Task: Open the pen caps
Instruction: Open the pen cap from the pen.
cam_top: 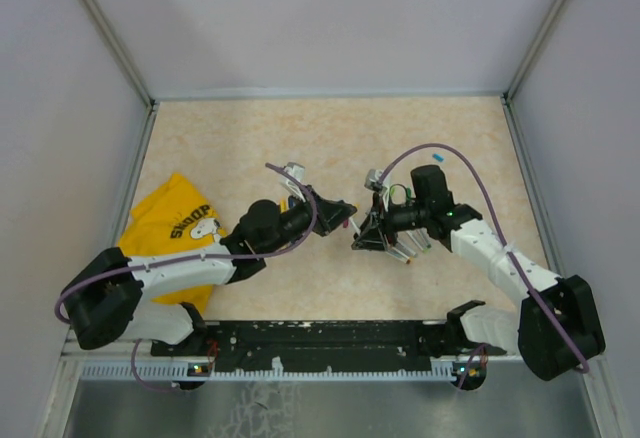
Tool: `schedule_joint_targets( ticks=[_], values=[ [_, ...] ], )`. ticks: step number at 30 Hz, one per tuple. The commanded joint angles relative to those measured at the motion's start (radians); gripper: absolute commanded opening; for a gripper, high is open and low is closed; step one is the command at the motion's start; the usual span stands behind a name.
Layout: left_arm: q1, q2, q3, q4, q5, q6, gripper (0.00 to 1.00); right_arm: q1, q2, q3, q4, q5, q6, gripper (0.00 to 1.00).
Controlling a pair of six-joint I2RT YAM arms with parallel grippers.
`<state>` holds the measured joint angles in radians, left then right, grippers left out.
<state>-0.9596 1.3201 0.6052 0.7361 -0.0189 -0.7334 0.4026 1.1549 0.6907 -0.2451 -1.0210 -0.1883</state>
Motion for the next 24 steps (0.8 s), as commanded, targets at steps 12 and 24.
schedule_joint_targets(
  ticks=[12, 24],
  values=[
    [0.000, 0.023, -0.011, 0.130, 0.019, 0.006, 0.00, -0.008, -0.019, 0.033, 0.114, -0.123, 0.078, 0.00],
    [0.255, -0.109, 0.097, -0.009, -0.008, 0.060, 0.00, -0.008, -0.014, 0.017, 0.140, -0.153, 0.108, 0.00]
  ],
)
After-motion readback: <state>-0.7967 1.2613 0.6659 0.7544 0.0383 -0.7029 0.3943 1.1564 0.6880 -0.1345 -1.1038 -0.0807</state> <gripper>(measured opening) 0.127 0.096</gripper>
